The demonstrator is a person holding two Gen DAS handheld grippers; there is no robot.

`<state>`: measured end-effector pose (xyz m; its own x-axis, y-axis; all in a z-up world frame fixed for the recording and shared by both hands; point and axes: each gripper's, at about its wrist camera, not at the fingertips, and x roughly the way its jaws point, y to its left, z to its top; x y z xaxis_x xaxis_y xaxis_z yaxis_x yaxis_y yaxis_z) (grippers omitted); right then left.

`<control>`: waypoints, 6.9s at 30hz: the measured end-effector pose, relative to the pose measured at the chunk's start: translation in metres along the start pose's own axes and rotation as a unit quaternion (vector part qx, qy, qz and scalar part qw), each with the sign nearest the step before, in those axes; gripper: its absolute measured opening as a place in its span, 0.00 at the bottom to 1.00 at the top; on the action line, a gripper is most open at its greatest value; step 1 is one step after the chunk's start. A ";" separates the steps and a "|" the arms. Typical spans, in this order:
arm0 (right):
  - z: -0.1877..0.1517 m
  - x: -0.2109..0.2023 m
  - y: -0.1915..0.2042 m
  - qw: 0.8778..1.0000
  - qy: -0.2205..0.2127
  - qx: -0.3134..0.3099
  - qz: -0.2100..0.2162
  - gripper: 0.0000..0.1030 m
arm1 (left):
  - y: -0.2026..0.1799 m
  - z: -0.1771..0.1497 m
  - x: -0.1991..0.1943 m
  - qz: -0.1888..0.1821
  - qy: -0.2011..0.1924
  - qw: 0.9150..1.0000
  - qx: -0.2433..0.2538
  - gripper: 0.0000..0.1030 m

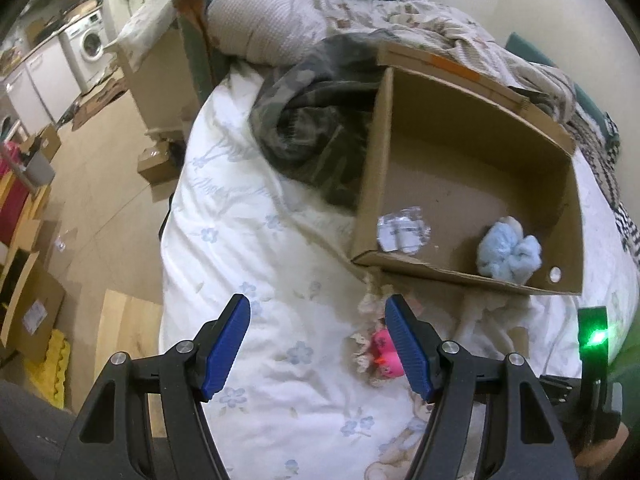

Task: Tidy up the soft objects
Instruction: 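Grasp the pink rubber toy with the left tool while the right tool grasps the tan cylinder, then lower both held items into the box and open both tools, then move both tools back toward the beige scrunchie and white items on the bed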

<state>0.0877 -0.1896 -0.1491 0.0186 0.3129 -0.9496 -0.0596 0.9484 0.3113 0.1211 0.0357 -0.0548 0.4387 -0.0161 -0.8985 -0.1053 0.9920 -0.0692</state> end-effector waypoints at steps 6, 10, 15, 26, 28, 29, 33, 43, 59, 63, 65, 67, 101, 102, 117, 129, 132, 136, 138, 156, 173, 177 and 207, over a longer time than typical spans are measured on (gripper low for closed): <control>-0.004 -0.014 0.008 0.999 -0.023 -0.025 0.010 0.09 | 0.002 -0.001 0.012 -0.022 0.027 0.999 -0.015 0.65; -0.005 -0.044 0.006 0.995 -0.079 -0.016 0.056 0.09 | -0.016 -0.006 0.021 -0.060 0.047 0.997 0.007 0.65; -0.006 -0.065 -0.002 0.991 -0.111 -0.003 0.080 0.10 | -0.043 -0.011 0.039 -0.092 0.076 0.993 0.026 0.64; -0.008 -0.064 -0.022 0.991 -0.110 0.018 0.072 0.10 | -0.072 -0.020 0.085 -0.066 0.141 0.987 0.048 0.44; -0.009 -0.066 -0.024 0.991 -0.109 0.020 0.071 0.10 | -0.074 -0.020 0.084 -0.067 0.137 0.987 0.053 0.44; -0.009 -0.066 -0.024 0.991 -0.109 0.021 0.071 0.10 | -0.075 -0.020 0.083 -0.064 0.135 0.987 0.058 0.44; -0.009 -0.065 -0.022 0.991 -0.108 0.014 0.071 0.10 | -0.075 -0.019 0.072 -0.061 0.121 0.989 0.060 0.44; -0.006 -0.076 -0.016 0.985 -0.127 0.015 0.113 0.10 | -0.050 -0.012 0.015 -0.088 0.052 0.994 0.048 0.44; 0.033 -0.151 -0.003 0.949 -0.241 -0.004 0.203 0.10 | -0.067 0.047 -0.037 -0.095 -0.058 0.990 0.091 0.44; 0.047 -0.144 -0.010 0.946 -0.247 0.009 0.210 0.10 | -0.075 0.062 -0.024 -0.086 -0.074 0.987 0.118 0.44; 0.051 -0.135 -0.013 0.947 -0.247 0.018 0.206 0.10 | -0.077 0.062 -0.016 -0.083 -0.077 0.986 0.124 0.44; 0.052 -0.126 -0.014 0.950 -0.241 0.026 0.195 0.10 | -0.074 0.059 -0.009 -0.073 -0.087 0.987 0.114 0.44; 0.067 -0.091 -0.005 0.971 -0.210 -0.001 0.115 0.10 | -0.092 0.049 0.044 -0.055 -0.026 0.991 0.118 0.44; 0.067 -0.092 -0.005 0.970 -0.211 0.001 0.118 0.10 | -0.092 0.048 0.044 -0.055 -0.026 0.991 0.118 0.44; 0.065 -0.102 -0.010 0.962 -0.242 0.022 0.125 0.68 | -0.092 0.046 0.043 -0.038 -0.029 0.990 0.130 0.65; 0.066 -0.104 -0.017 0.960 -0.244 0.048 0.127 0.74 | -0.086 0.048 0.041 -0.042 -0.029 0.992 0.116 0.65; 0.064 -0.105 -0.017 0.960 -0.244 0.051 0.128 0.74 | -0.085 0.046 0.037 -0.045 -0.034 0.991 0.118 0.65; 0.062 -0.104 -0.017 0.961 -0.240 0.055 0.127 0.74 | -0.083 0.043 0.030 -0.042 -0.040 0.991 0.118 0.65; 0.060 -0.103 -0.016 0.962 -0.237 0.055 0.121 0.74 | -0.081 0.041 0.027 -0.040 -0.041 0.991 0.117 0.65; 0.028 -0.115 -0.007 0.969 -0.229 0.030 0.086 0.74 | -0.052 0.019 -0.005 -0.037 -0.045 0.994 0.093 0.65; -0.001 -0.113 -0.062 0.981 -0.172 0.085 0.041 0.74 | -0.035 -0.011 -0.012 -0.032 -0.015 0.997 0.066 0.65; -0.003 -0.101 -0.090 0.978 -0.148 0.149 0.004 0.74 | -0.035 -0.013 -0.010 -0.027 -0.013 0.997 0.065 0.65; 0.016 -0.085 -0.089 0.988 -0.115 0.104 0.020 0.12 | -0.028 -0.023 0.062 -0.046 0.130 0.990 0.027 0.65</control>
<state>0.1075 -0.2995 -0.0957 0.2483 0.3317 -0.9101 0.1405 0.9173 0.3726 0.1307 0.0036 -0.1182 0.1985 -0.1322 -0.9711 -0.0252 0.9898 -0.1399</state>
